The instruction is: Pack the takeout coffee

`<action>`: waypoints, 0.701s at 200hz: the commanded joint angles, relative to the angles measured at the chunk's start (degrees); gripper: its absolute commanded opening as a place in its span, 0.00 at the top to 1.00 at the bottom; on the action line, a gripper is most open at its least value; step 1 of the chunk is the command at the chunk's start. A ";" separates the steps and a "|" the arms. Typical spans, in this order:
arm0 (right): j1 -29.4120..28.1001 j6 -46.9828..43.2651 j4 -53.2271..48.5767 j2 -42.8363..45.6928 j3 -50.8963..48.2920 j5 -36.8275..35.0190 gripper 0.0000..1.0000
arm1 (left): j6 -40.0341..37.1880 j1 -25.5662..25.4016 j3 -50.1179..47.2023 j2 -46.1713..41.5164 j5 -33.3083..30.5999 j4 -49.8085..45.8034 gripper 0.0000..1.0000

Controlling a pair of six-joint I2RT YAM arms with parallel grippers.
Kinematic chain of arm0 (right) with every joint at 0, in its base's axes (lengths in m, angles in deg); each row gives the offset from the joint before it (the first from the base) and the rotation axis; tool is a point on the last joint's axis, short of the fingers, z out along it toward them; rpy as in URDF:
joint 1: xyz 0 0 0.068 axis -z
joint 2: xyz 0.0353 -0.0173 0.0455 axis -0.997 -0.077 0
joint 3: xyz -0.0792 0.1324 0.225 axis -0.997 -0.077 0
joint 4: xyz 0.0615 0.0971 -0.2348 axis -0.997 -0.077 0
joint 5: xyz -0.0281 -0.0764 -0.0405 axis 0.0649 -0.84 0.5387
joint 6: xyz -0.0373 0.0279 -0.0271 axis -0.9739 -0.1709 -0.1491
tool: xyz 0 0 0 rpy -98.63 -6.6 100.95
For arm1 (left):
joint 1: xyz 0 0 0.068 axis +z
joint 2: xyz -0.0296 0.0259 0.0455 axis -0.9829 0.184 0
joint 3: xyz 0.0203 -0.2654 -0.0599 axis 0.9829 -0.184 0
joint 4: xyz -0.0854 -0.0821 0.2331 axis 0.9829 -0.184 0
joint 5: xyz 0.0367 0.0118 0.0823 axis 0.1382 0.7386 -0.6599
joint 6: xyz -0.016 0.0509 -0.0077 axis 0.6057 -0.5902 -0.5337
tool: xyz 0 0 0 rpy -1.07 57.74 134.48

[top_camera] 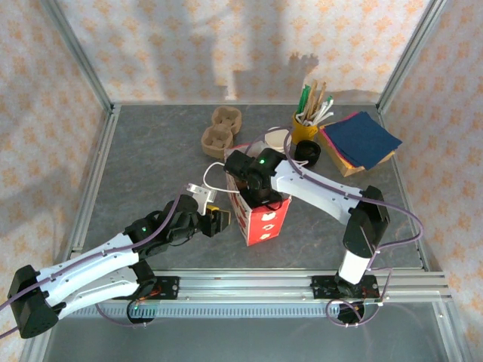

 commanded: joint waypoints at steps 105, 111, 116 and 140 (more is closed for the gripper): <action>0.12 -0.32 0.27 1.99 -1.91 0.39 0.60 | 0.18 -0.12 -0.51 -0.10 -1.95 1.31 0.49; 0.05 -0.34 0.35 1.97 -1.90 0.41 0.60 | 0.24 -0.14 -0.46 -0.19 -1.95 1.30 0.49; 0.04 -0.35 0.45 1.99 -1.99 0.48 0.60 | 0.27 -0.12 -0.46 -0.26 -2.05 1.25 0.49; 0.10 -0.49 0.44 1.75 -1.79 0.42 0.60 | 0.18 -0.11 -0.54 -0.68 -2.36 1.13 0.49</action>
